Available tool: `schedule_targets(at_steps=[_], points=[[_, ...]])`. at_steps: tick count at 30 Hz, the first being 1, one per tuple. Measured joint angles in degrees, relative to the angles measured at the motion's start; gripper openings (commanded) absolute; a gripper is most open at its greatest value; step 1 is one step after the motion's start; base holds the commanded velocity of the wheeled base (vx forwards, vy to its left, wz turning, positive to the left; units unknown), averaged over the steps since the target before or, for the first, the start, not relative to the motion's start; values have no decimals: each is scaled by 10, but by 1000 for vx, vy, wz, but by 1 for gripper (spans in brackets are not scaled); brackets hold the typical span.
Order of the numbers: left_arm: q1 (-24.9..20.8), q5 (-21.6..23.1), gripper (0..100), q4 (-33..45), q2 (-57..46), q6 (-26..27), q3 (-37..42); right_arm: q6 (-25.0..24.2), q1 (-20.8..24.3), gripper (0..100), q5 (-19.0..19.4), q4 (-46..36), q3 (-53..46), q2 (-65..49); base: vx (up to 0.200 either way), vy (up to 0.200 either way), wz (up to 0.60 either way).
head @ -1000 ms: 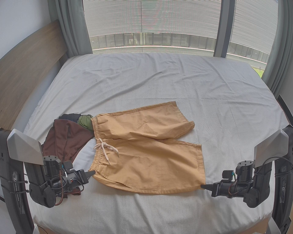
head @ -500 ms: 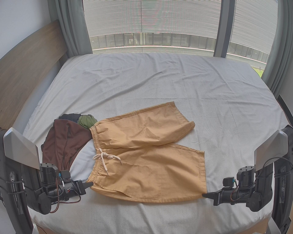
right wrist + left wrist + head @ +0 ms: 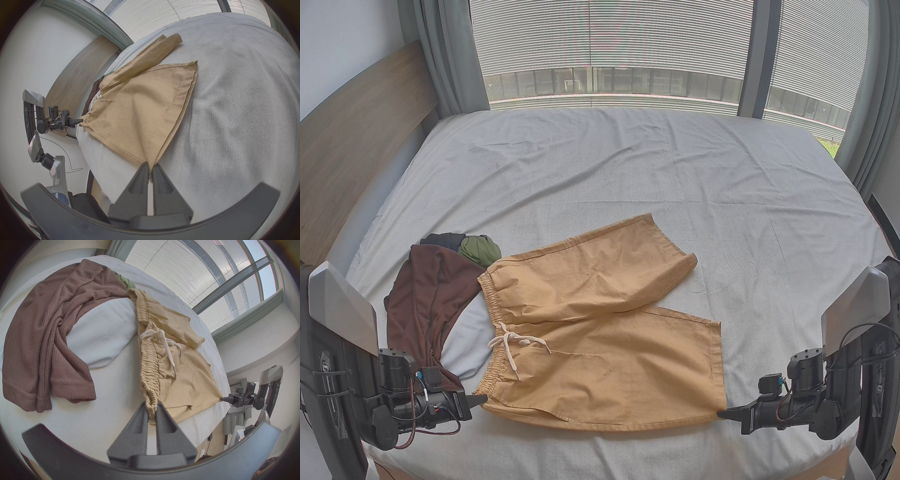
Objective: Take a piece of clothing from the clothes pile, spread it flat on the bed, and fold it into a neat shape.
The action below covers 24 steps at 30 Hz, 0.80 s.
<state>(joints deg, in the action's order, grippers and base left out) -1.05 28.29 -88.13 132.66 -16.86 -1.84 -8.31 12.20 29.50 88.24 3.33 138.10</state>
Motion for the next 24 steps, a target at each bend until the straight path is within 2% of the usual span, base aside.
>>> schedule_targets(at_steps=[5, 11, 16, 19, 24], points=[[8, 25, 0, -1, 1, 8, 6, 3, 0, 0, 10, 0, 1, -2, 0, 0, 0], [14, 31, 0, -2, -11, 1, -16, -7, -3, 0, 37, 1, 17, -17, 0, 0, 0], [12, 32, 0, -2, -45, -47, -34, -37, -3, 0, 41, 0, 32, -49, 0, 0, 0], [2, 31, 0, -1, -74, -92, -55, -73, -1, 0, 41, 0, 50, -79, 0, 0, 0], [-20, 27, 0, -2, -103, -119, -88, -96, 1, 0, 36, 0, 79, -112, 0, 0, 0]])
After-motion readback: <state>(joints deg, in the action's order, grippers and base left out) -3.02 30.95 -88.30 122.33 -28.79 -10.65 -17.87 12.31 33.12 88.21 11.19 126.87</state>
